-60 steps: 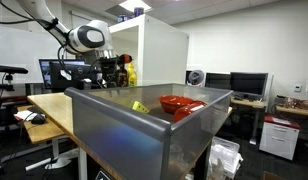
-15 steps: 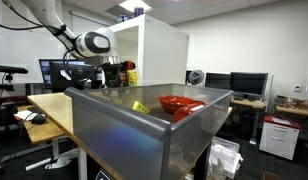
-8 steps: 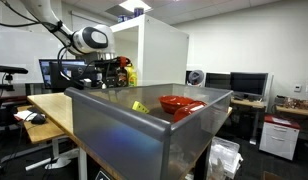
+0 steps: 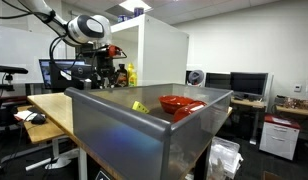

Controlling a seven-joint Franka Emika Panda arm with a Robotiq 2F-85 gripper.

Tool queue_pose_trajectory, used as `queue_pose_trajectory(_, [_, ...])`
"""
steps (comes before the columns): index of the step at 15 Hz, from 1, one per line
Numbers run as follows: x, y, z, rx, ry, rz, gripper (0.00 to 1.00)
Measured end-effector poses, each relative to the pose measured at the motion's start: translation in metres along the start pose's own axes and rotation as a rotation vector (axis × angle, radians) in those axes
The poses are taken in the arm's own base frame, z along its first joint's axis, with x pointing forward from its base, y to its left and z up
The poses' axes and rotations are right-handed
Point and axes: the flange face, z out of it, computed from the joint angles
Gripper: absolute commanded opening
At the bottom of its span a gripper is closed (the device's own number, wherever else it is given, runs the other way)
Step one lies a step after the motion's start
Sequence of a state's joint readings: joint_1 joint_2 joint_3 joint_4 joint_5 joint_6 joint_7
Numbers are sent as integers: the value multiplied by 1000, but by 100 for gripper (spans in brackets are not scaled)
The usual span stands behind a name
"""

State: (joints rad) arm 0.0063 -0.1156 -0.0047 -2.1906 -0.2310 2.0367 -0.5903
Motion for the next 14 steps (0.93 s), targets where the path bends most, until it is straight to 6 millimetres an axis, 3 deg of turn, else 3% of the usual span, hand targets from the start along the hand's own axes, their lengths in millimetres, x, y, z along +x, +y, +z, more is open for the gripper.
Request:
queue_pose_trajectory(6, [-21,6,-32,24,-47,236,7])
queue_pose_trajectory(14, [-46,23,-51,35,-49,473,7])
